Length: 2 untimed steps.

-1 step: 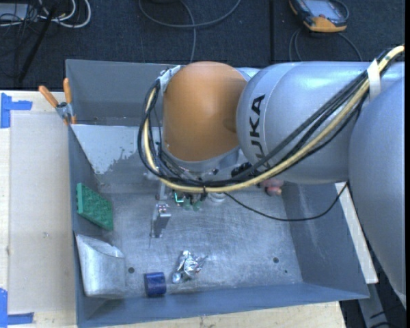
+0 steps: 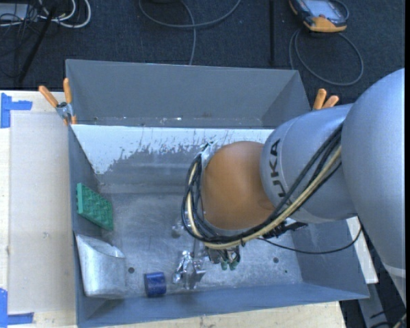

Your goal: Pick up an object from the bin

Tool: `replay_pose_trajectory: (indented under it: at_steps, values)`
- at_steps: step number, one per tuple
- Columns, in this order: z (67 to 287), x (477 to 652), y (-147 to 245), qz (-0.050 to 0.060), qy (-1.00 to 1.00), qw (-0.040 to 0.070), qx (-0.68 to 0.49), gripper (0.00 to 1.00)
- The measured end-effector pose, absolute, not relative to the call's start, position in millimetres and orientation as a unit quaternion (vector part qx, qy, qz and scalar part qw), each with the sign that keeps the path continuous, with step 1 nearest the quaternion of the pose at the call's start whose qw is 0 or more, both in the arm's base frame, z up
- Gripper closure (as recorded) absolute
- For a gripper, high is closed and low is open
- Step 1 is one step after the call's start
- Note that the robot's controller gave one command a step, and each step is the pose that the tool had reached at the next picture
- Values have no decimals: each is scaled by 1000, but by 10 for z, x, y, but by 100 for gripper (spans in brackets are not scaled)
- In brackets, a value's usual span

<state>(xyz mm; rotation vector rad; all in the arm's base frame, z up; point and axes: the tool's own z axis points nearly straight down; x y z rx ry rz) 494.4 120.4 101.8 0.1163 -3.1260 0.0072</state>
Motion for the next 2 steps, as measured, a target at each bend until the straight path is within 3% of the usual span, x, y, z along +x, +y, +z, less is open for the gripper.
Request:
replay_pose_trajectory:
  at_steps: [1, 2]
  values:
    - [801, 4791, 1405, -1, -998, -5, 67, 0]
    - [790, 4764, 1395, 0, -998, 1, 65, 100]
